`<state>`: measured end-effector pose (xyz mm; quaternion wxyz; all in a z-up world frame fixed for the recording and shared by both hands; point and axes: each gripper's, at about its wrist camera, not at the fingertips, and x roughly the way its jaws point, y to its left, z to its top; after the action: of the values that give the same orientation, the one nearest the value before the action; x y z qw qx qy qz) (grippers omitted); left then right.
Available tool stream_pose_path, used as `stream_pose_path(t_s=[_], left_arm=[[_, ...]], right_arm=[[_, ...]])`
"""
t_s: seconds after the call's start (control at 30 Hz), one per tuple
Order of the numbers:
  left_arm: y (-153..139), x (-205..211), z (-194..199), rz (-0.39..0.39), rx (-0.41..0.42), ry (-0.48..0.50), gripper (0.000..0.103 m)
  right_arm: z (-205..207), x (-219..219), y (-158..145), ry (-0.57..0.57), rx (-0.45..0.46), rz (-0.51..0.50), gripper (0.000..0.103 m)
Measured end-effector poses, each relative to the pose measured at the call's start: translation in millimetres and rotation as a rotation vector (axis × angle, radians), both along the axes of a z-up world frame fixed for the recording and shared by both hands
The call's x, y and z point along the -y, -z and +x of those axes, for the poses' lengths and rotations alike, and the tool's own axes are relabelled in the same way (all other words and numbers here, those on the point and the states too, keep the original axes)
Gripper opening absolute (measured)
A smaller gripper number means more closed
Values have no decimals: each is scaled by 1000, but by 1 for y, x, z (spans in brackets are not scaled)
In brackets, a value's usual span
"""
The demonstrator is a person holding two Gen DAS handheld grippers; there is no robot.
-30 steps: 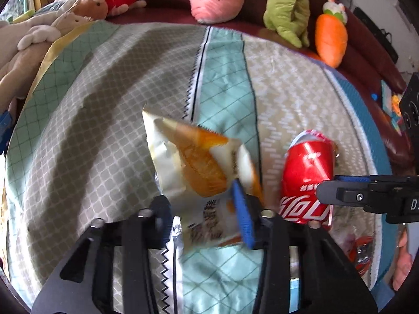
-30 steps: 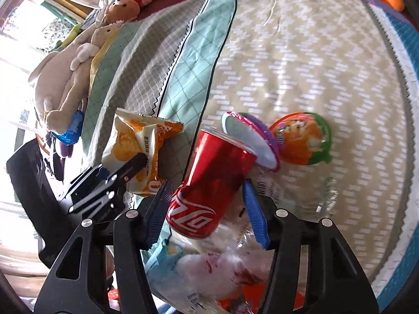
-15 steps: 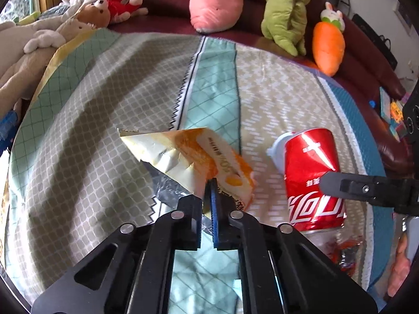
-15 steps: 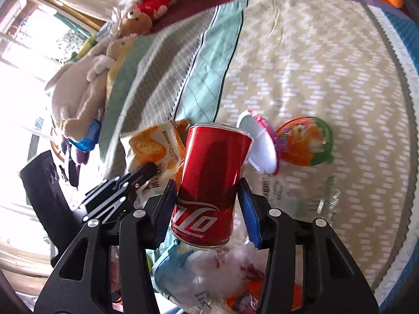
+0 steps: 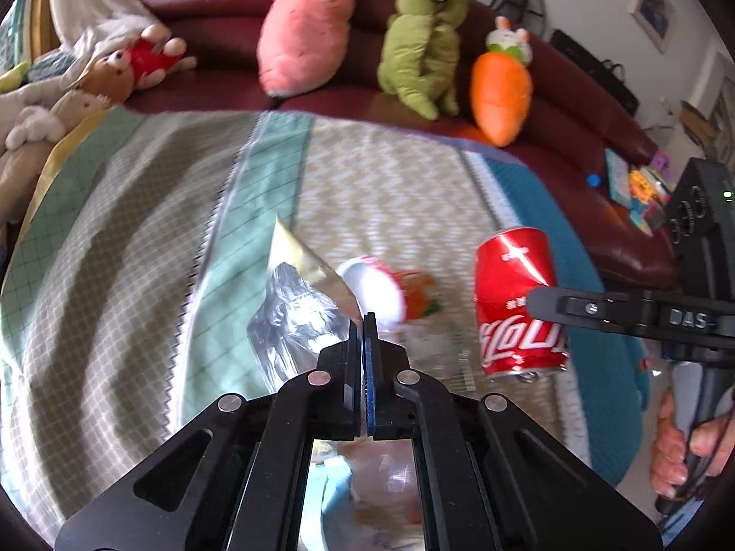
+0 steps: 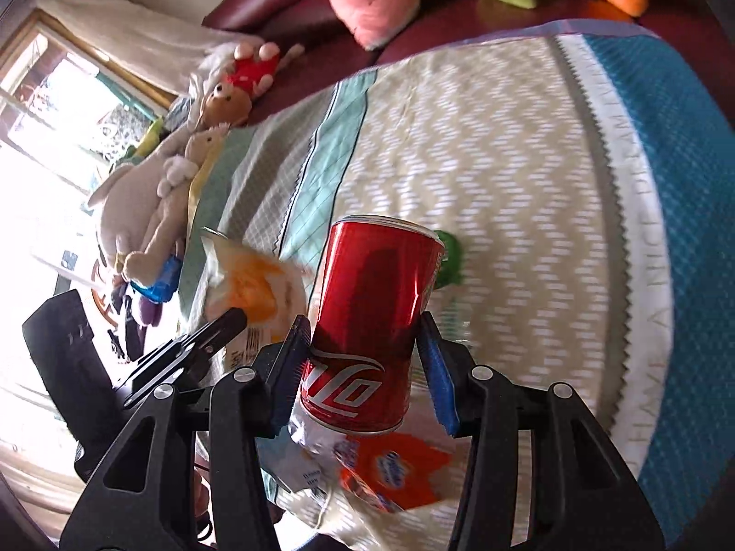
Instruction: Collect trash
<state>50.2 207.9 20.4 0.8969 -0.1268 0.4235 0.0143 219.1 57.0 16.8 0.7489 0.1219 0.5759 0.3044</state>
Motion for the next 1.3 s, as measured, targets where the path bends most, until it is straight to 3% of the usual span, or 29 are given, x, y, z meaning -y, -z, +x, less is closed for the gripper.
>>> stream_pose_path(t_s=[0.1,0.27,0.63,0.8,0.83,0.87,0.9,0.97,1.17,1.3], left_arm=[[-4,19,2,37,9,34,1],[2,47,4,-49,-12,122,1],[-18,151,25,-94,37,369,2],[14,174,42,-38,-64,348,5],[23,174,45,-34,-99,333,8],[30,173,47,-24,-122,315,18],[34,171,46,-11,-135,300,38],[37,164,41,31,-137,252,65],[40,140,15,59,-141,177,77],[51,137,6,62,-185,150,78]], right_arm=[[0,20,-4,23,11,3,46],[-4,46,-3,51,16,-2,46],[-15,144,-4,201,29,-6,46],[-20,187,5,263,14,-32,46],[-21,193,9,271,6,-37,46],[-22,198,14,277,-6,-37,46],[-22,201,17,279,-15,-35,46],[-23,205,25,280,-32,-33,46],[-23,202,39,264,-65,-11,46],[-25,199,44,253,-79,1,46]])
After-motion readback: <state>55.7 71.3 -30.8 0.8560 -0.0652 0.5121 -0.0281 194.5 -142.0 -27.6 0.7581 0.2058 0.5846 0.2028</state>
